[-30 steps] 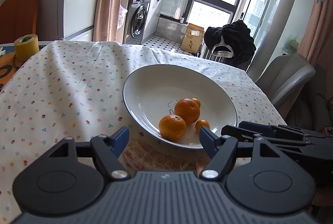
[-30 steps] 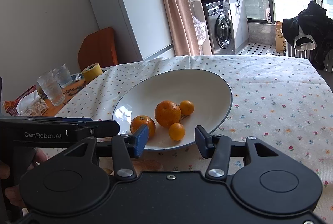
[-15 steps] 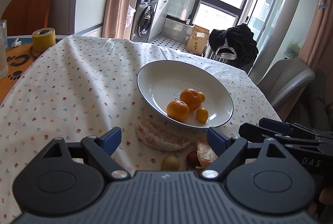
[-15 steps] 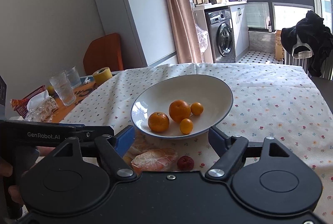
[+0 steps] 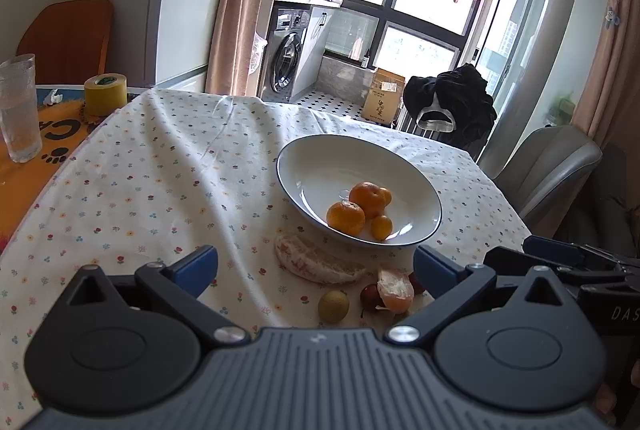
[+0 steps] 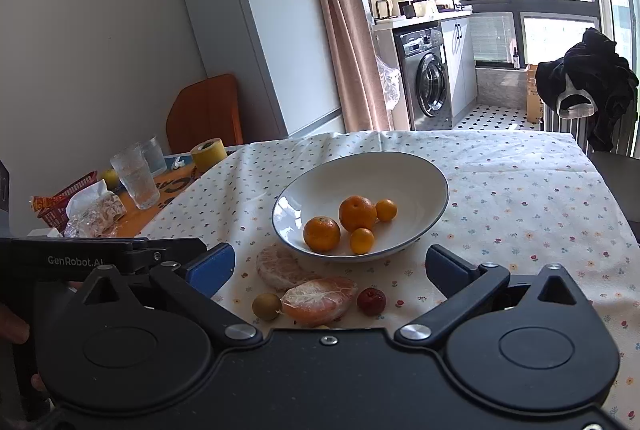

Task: Organize fruits
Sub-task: 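Withdraw both open tools from the bowl back toward the remaining fruit, then grasp the plastic-wrapped pomelo piece with the right tool while the left tool grasps a brown kiwi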

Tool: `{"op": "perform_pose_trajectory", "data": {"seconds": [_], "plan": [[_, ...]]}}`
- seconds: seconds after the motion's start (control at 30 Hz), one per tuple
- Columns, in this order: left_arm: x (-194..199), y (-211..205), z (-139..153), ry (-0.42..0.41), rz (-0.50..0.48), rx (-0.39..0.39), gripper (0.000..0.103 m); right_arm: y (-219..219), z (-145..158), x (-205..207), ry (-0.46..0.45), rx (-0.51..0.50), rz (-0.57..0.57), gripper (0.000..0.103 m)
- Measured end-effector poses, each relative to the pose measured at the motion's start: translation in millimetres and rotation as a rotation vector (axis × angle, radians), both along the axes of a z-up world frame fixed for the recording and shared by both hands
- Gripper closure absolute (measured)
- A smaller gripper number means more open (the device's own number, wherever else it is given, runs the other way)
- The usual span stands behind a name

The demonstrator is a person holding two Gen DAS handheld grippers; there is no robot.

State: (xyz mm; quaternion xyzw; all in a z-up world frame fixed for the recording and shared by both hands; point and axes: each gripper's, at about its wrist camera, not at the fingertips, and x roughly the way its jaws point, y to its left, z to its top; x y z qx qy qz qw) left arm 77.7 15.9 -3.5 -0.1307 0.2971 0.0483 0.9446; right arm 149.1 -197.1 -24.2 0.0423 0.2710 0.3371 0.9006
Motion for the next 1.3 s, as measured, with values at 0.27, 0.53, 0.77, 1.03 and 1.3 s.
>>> {"op": "perform_pose_trajectory", "data": {"seconds": [0.27, 0.53, 0.77, 1.03, 1.3], "plan": [[-15, 4, 1, -0.050, 0.009, -0.012, 0.000, 1, -3, -6, 0.039, 0.001, 0.000, 0.000], [-21, 10, -5, -0.065, 0.033, -0.012, 0.000, 5, -13, -4, 0.105, 0.002, -0.011, 0.000], [-19, 11, -15, -0.033, 0.022, 0.030, 0.000, 8, -23, 5, 0.194, 0.042, -0.003, 0.000], [-10, 19, -34, 0.025, 0.029, 0.018, 0.000, 23, -41, 14, 0.271, 0.054, -0.016, 0.009], [1, 33, -48, 0.050, 0.049, 0.001, 0.001, 40, -55, 27, 0.326, 0.058, -0.015, 0.022]]}}
